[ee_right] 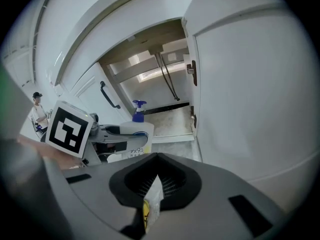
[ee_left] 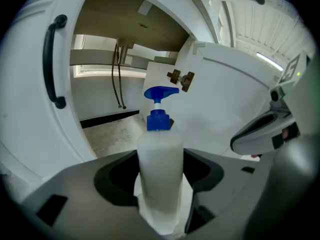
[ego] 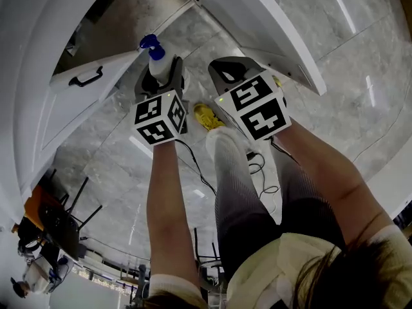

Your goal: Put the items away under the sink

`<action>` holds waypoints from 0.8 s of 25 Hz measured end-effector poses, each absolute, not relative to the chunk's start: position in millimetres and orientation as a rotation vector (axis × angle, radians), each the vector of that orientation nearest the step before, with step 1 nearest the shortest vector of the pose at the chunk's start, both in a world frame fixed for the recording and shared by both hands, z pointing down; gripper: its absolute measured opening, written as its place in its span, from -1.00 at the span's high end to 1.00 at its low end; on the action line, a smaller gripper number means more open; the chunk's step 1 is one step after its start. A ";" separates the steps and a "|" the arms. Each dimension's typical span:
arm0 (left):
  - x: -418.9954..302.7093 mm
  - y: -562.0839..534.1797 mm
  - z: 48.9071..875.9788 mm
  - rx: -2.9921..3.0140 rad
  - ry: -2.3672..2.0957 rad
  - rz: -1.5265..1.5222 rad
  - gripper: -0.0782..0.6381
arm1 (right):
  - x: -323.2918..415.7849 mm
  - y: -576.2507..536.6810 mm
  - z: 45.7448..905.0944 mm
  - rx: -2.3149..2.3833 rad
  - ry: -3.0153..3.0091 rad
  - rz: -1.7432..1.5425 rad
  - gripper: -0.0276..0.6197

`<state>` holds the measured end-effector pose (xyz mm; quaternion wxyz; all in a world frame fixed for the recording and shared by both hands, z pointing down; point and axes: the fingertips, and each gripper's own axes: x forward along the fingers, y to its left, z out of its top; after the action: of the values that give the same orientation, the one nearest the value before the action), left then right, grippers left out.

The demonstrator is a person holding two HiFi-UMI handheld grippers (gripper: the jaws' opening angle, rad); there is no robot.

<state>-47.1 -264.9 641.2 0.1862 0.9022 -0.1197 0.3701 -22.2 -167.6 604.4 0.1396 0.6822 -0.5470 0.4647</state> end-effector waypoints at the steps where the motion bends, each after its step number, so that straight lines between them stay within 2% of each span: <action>1: -44.9 -266.0 645.1 2.550 -0.334 1.056 -0.04 | -21.1 -167.9 606.9 1.977 -1.578 1.348 0.83; 20: 6.5 -297.5 696.3 2.646 -0.290 1.106 -0.04 | -19.2 -170.7 647.5 2.035 -1.550 1.402 0.83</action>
<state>6.5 -297.5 696.3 0.1292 0.9102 -0.0998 0.3805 -19.2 -170.7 647.5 0.1120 0.6932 -0.5281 0.4775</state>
